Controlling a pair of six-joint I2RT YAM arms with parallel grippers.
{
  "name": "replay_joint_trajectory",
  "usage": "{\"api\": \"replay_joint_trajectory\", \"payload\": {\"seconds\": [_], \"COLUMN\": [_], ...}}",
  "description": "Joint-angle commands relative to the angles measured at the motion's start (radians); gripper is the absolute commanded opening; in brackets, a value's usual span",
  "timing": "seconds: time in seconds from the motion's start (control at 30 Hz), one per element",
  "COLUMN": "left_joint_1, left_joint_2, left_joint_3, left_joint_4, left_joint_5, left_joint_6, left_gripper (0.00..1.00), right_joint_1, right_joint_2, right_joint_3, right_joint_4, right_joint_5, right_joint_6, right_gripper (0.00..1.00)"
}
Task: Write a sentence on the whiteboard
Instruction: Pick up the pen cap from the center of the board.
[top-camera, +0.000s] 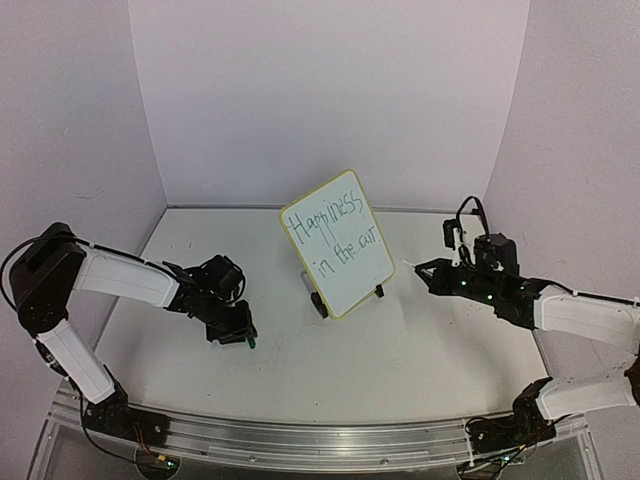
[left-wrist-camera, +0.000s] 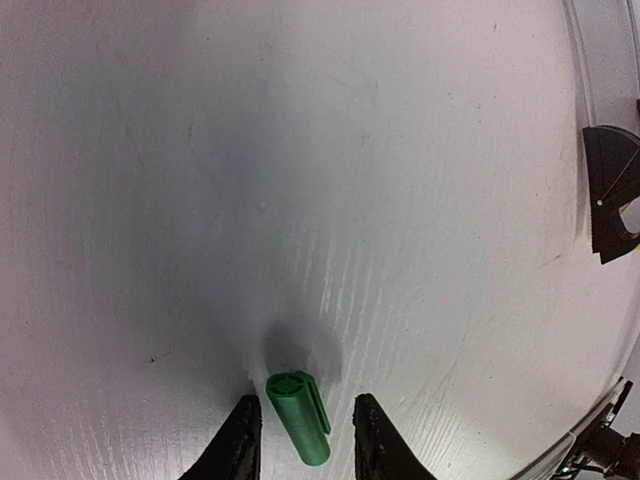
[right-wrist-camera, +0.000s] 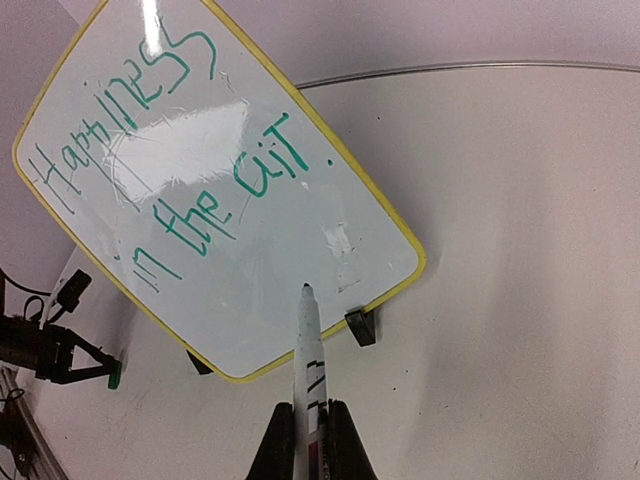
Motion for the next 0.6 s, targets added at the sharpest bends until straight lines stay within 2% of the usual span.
{"api": "replay_joint_trajectory", "payload": {"seconds": [0.0,0.23,0.57], "left_joint_1": [-0.003,-0.003,-0.003], "left_joint_2": [0.048,0.111,0.120], "left_joint_3": [0.020,0.037,0.070], "left_joint_4": [-0.058,-0.089,-0.185], "left_joint_5": [-0.060,-0.071,-0.099], "left_joint_6": [0.020,0.037,0.100], "left_gripper": [0.29,0.18,0.17], "right_joint_1": [0.008,0.011,0.014], "right_joint_2": [-0.003,-0.011,-0.021], "right_joint_3": [-0.014,-0.024,-0.027], "right_joint_4": [0.041,0.041,0.025], "right_joint_5": [-0.014,-0.023,-0.018], "right_joint_6": [-0.001,0.001,-0.004], "right_gripper": [0.00,0.00,0.00]}}
